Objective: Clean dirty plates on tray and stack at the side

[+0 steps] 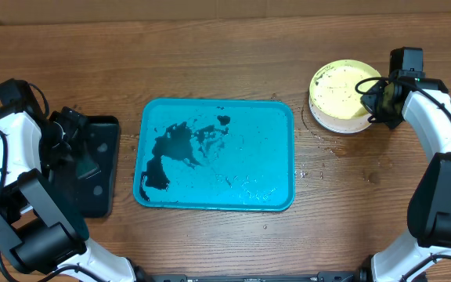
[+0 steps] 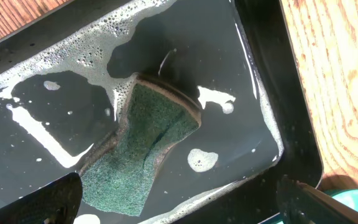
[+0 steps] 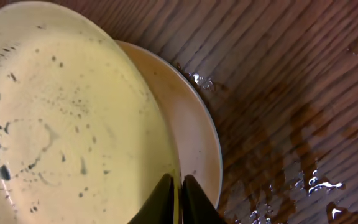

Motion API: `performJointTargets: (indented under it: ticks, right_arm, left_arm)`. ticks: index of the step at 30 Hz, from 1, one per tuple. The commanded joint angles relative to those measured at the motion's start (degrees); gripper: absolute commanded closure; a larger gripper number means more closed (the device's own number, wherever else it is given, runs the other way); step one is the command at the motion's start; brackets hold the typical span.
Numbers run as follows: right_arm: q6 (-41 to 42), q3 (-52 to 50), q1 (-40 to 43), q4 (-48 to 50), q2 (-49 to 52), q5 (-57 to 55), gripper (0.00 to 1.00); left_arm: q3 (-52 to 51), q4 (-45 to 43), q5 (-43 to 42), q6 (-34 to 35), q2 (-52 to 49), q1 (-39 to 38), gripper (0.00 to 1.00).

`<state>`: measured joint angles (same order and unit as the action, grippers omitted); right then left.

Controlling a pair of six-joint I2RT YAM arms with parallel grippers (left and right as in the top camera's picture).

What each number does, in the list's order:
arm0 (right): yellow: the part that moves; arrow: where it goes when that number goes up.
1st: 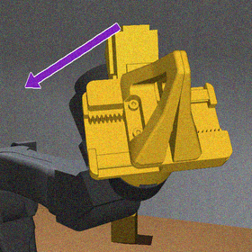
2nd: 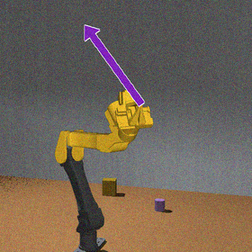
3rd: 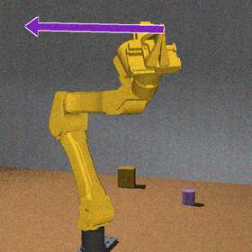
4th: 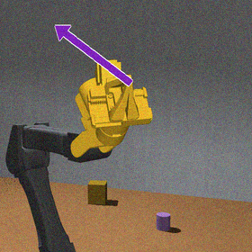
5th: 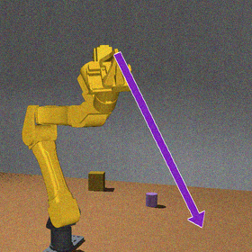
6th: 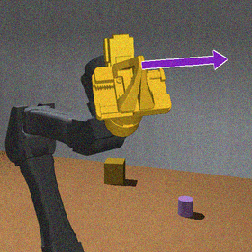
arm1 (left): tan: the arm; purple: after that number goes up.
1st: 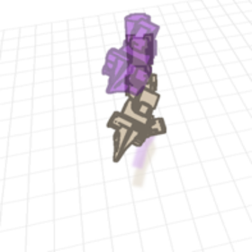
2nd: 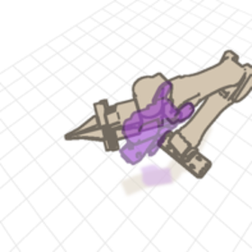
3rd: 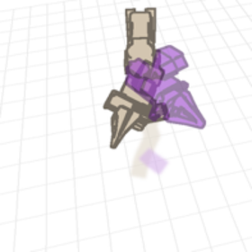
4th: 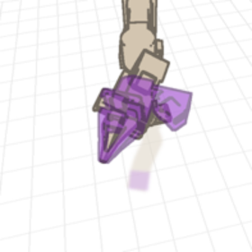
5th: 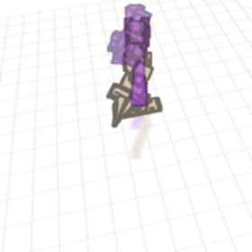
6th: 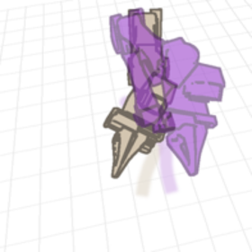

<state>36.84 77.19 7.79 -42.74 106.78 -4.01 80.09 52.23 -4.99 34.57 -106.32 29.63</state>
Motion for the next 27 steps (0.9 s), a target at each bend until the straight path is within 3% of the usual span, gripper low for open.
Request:
performJointTargets:
  ticks: [1, 7, 20, 27]
  right_arm:
    - [0.9, 0.0, -0.1, 0.2, -1.2, -1.0, 0.85]
    - [0.9, 0.8, -0.1, -2.9, -2.0, 0.3, 0.49]
    - [0.9, 1.9, -2.6, -19.5, -22.3, 0.3, 0.47]
    - [0.9, 1.5, -16.2, -27.2, -30.7, -1.1, 0.47]
  left_arm:
    - [1.1, 0.0, -0.6, -0.1, -0.5, -0.4, 0.00]
    - [1.1, 0.0, -0.6, 0.0, -0.5, -0.4, 0.00]
    - [1.1, 0.0, -0.6, 0.0, -0.5, -0.4, 0.00]
    - [1.1, 0.0, -0.6, 0.0, -0.5, -0.4, 0.00]
